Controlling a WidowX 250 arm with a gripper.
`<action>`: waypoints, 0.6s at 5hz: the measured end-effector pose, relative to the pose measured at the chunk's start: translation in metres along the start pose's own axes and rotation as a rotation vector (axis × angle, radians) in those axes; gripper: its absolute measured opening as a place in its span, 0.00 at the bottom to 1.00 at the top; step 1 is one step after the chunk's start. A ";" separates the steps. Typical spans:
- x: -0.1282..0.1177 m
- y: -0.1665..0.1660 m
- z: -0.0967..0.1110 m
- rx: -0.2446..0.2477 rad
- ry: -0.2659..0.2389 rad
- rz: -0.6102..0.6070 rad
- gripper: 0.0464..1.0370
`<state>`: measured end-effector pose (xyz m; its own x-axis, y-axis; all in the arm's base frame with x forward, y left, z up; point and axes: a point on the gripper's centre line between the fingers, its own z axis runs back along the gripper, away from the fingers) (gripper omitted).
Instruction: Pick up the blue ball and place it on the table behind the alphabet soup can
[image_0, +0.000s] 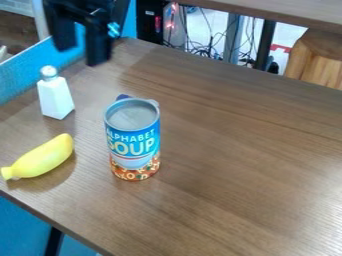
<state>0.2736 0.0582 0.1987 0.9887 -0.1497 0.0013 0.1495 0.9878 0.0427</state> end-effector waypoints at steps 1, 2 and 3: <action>-0.016 -0.003 0.010 0.009 -0.024 -0.009 0.96; -0.028 0.009 0.012 0.014 -0.028 0.022 0.96; -0.029 0.008 0.003 -0.024 0.016 -0.024 0.96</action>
<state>0.2466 0.0704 0.2023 0.9849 -0.1727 -0.0153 0.1729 0.9848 0.0182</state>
